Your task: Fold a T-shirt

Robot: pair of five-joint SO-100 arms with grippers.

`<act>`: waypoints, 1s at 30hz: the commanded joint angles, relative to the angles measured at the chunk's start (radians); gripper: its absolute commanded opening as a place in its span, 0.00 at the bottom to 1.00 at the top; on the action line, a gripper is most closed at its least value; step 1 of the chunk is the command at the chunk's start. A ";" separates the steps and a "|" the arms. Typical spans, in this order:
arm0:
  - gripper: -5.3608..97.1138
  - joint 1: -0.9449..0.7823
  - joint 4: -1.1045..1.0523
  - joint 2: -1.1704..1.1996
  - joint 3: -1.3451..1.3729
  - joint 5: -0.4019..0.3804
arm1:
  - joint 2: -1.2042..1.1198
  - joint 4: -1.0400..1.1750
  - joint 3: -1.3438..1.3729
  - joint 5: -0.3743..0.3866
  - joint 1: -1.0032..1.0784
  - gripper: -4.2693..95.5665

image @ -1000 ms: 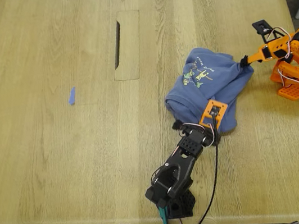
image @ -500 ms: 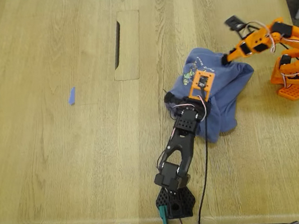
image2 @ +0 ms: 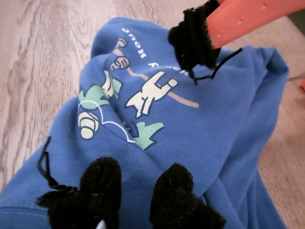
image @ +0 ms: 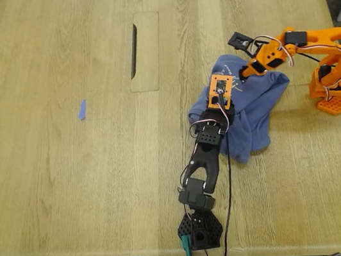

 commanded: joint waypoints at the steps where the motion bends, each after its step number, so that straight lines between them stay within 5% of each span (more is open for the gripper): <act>1: 0.15 0.023 -0.066 -0.015 -0.081 -0.029 | -0.035 -0.069 -0.046 -0.005 -0.029 0.04; 14: 0.14 -0.051 -0.186 -0.160 -0.048 -0.084 | 0.186 -0.247 0.497 0.069 -0.043 0.04; 30: 0.14 -0.268 -0.176 -0.052 0.184 -0.097 | 0.772 0.221 0.729 0.094 0.144 0.04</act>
